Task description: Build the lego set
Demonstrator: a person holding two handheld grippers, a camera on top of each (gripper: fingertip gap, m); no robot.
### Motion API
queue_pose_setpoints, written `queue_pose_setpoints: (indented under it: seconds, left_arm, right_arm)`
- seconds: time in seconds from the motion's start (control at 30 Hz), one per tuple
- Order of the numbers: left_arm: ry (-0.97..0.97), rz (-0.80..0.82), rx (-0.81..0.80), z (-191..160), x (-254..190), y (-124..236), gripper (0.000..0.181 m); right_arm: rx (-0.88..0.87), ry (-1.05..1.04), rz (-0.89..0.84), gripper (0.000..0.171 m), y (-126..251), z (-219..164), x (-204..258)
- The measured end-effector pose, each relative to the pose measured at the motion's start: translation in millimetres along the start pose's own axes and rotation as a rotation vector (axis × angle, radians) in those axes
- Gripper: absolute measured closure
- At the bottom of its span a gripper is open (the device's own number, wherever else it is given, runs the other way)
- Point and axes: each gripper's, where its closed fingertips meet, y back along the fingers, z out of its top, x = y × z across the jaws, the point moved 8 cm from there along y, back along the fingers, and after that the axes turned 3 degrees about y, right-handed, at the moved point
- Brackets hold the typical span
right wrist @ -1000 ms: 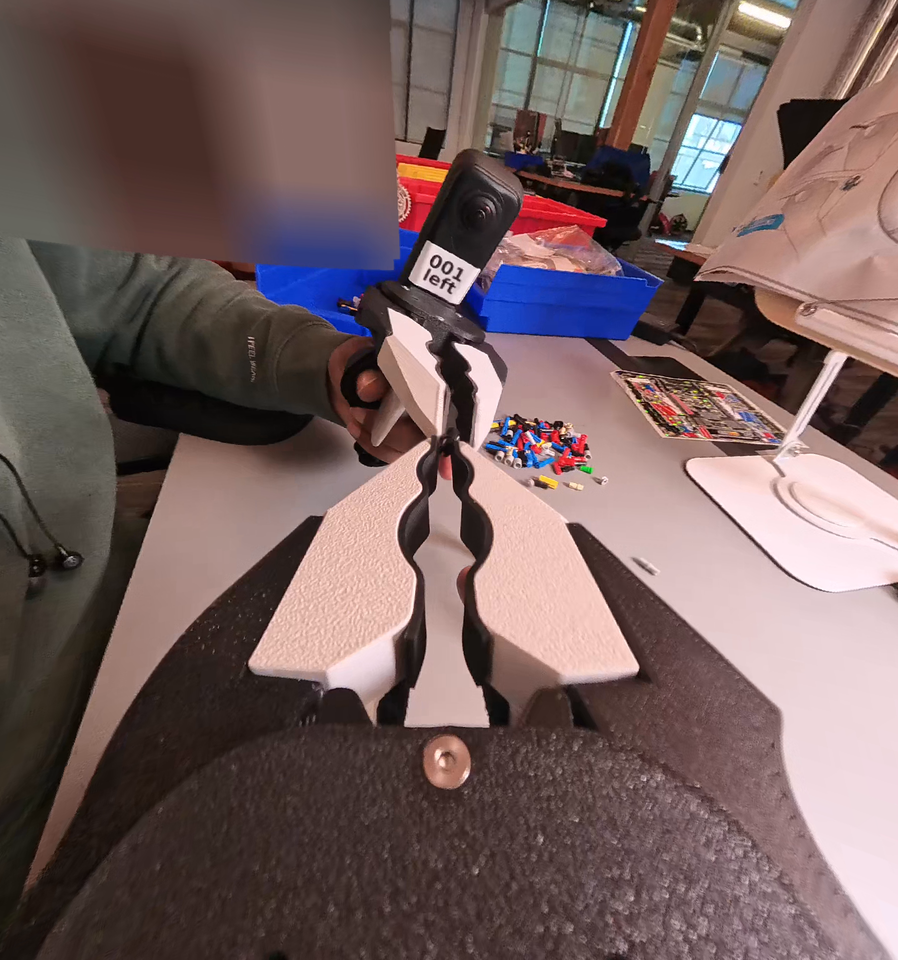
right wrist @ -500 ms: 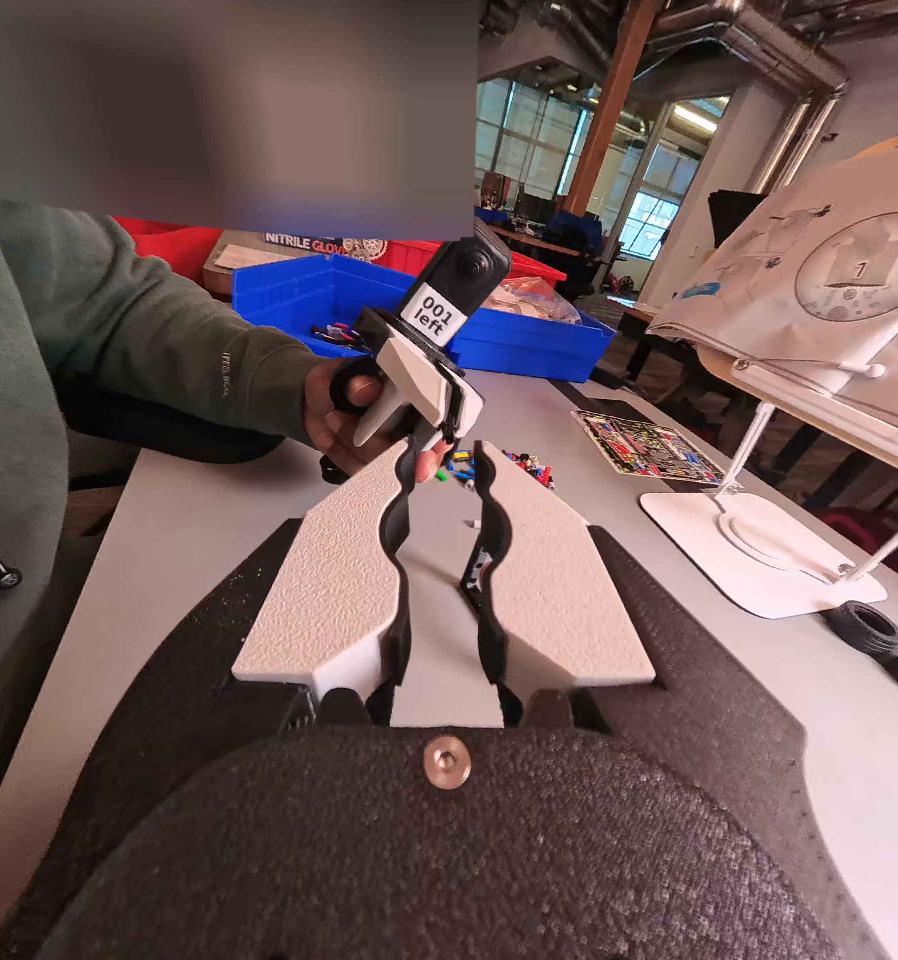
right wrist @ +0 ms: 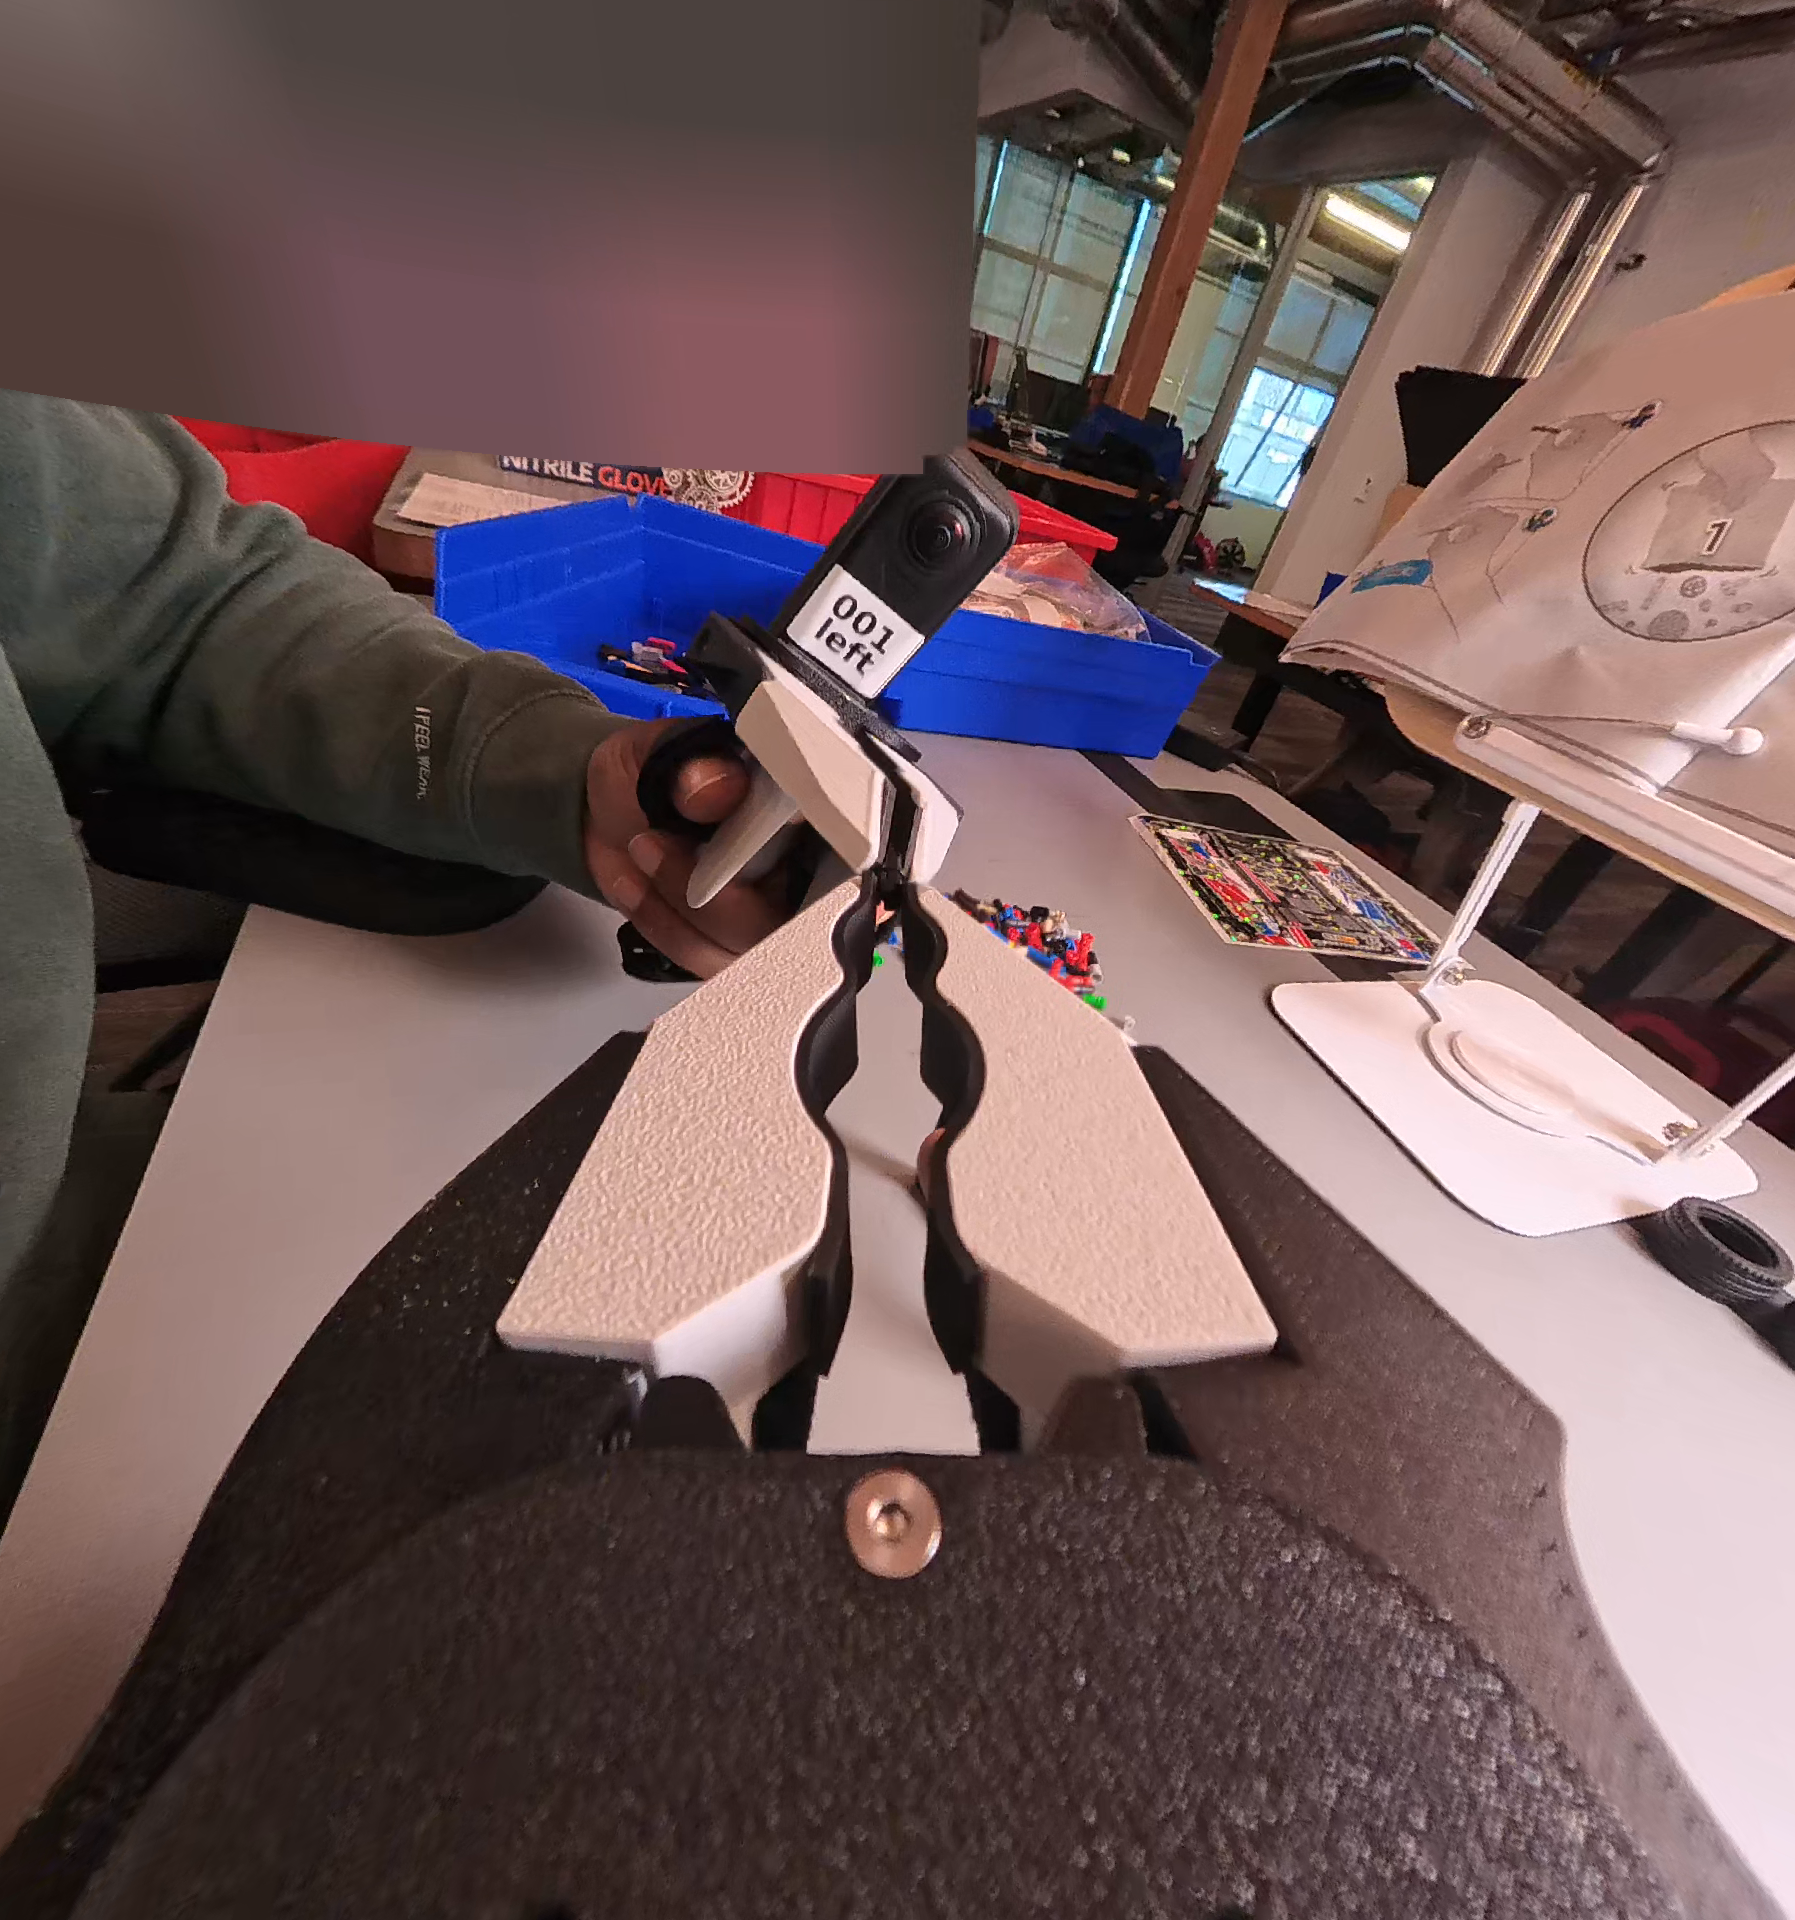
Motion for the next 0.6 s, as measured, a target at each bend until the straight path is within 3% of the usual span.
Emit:
queue_pose_setpoints:
  seconds: [0.1,0.2,0.3,0.43,0.6]
  left_arm:
    - [-0.09,0.106,0.055,8,6,9,0.166]
    - [-0.308,0.383,0.179,23,25,36,0.154]
    - [-0.285,0.47,0.389,8,46,49,0.141]
    - [-0.282,0.501,0.565,-20,64,47,0.145]
    - [-0.342,0.508,0.639,-35,66,33,0.166]
  right_arm:
    - [0.099,-0.027,0.016,0.17,-1,-7,-6]
    - [0.394,-0.055,0.036,0.17,-8,-32,-17]
    - [0.613,-0.041,0.056,0.17,-24,-57,-20]
    - [0.765,0.002,0.097,0.17,-49,-75,-20]
    - [0.857,0.054,0.131,0.17,-63,-80,-19]
